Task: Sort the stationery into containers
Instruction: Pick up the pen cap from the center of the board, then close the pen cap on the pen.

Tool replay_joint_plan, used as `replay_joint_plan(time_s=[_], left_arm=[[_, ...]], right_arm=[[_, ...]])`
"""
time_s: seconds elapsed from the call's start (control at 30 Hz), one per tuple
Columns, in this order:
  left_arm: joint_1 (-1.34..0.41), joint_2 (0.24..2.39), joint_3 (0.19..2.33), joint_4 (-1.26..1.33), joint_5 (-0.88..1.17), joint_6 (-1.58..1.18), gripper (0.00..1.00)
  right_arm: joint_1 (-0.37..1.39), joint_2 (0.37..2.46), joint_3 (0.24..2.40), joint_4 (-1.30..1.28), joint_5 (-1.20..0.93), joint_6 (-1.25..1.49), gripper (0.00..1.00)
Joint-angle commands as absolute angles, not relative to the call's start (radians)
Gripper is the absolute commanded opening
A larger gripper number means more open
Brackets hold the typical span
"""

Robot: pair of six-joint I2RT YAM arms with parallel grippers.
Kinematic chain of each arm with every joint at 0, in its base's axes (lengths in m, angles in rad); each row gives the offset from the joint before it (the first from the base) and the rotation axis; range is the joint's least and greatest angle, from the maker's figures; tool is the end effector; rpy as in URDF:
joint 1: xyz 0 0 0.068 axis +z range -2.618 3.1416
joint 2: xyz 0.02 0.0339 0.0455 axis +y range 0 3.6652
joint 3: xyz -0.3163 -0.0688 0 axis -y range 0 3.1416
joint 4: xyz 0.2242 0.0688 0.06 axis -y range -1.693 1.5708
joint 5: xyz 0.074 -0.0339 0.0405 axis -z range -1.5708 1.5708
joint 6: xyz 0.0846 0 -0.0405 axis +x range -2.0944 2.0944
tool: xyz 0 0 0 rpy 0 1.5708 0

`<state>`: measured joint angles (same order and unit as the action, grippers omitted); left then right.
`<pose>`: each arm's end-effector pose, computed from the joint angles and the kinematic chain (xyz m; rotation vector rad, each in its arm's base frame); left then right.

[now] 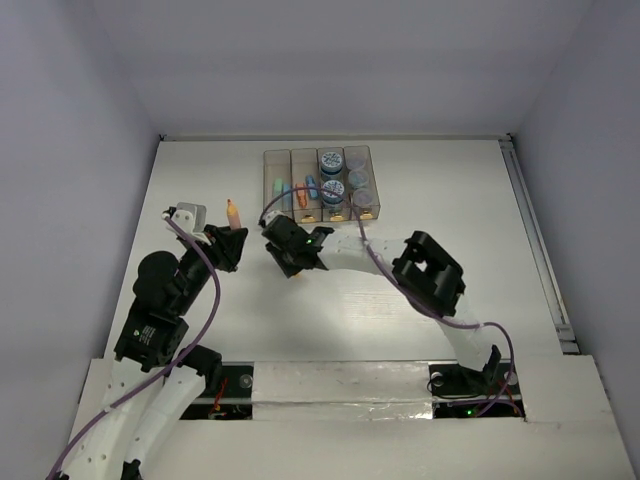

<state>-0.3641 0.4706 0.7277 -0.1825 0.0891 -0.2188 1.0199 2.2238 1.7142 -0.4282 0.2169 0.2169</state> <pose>0.0884 -0.0417 0.3837 0.1829 1.5088 -0.5349 0.2928 0.4419 0.1815 -0.8925 2.3297 0.2522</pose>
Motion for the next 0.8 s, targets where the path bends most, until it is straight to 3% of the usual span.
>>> replay_joint_plan(time_s=[0.0, 0.27, 0.53, 0.77], left_arm=[[-0.359, 0.488, 0.719, -0.11, 0.159, -0.224, 0.0], [-0.359, 0.551, 0.709, -0.066, 0.328, -0.232, 0.0], [-0.396, 0.621, 0.716, -0.025, 0.365, -0.284, 0.0], [-0.529, 0.706, 0.775, -0.054, 0.238, -0.291, 0.0]], right_arm=[[0.963, 2.035, 1.594, -0.278, 0.265, 0.285, 0.0], [0.931, 1.671, 1.388, 0.063, 0.432, 0.334, 0.0], [0.931, 1.542, 1.371, 0.279, 0.402, 0.37, 0.0], [0.931, 1.493, 1.345, 0.354, 0.31, 0.44, 0.0]])
